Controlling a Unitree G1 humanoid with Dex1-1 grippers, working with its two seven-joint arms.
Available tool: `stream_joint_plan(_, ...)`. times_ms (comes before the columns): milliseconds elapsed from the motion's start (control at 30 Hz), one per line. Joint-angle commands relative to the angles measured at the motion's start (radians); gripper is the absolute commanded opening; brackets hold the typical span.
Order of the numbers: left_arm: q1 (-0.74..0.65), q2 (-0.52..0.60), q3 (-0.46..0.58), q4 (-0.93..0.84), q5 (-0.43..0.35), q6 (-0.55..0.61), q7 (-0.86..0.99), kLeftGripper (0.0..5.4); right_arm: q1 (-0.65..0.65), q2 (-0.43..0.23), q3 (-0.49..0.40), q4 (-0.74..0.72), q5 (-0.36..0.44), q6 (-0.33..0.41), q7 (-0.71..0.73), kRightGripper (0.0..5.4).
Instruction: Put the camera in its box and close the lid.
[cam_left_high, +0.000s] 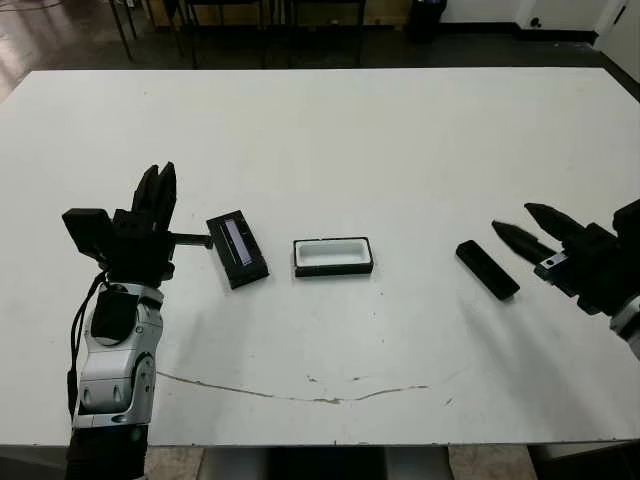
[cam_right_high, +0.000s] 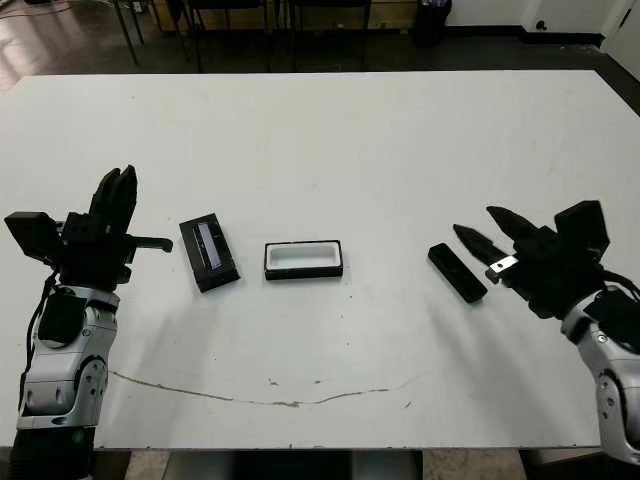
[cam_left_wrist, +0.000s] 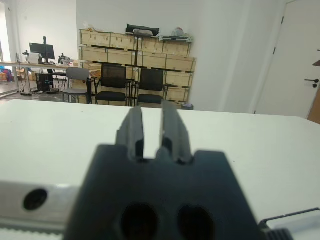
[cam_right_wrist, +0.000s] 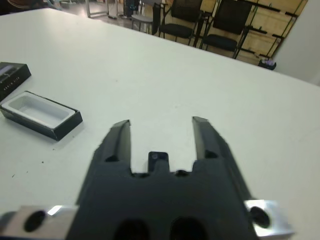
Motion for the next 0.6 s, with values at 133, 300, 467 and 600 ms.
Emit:
stream_joint_plan(133,0.012,0.009,0.001,0.014,0.005,0.008,-0.001,0.0,0.007,-0.01,0.016,0.018,0.014,0.011,0.02,3.51)
stream_joint_plan(300,0.012,0.011,0.002,0.012,-0.001,0.014,-0.005,0.0,-0.003,-0.016,0.025,0.02,0.023,0.039,0.015,4.6)
stream_joint_plan(467,0.013,0.012,0.005,0.013,0.002,0.01,-0.005,0.0,0.01,-0.014,0.038,0.043,0.004,0.036,0.008,5.39)
stream_joint_plan(600,0.016,0.014,0.004,0.009,0.006,0.014,-0.003,0.0,0.019,-0.009,0.051,0.07,0.002,0.051,0.007,5.39)
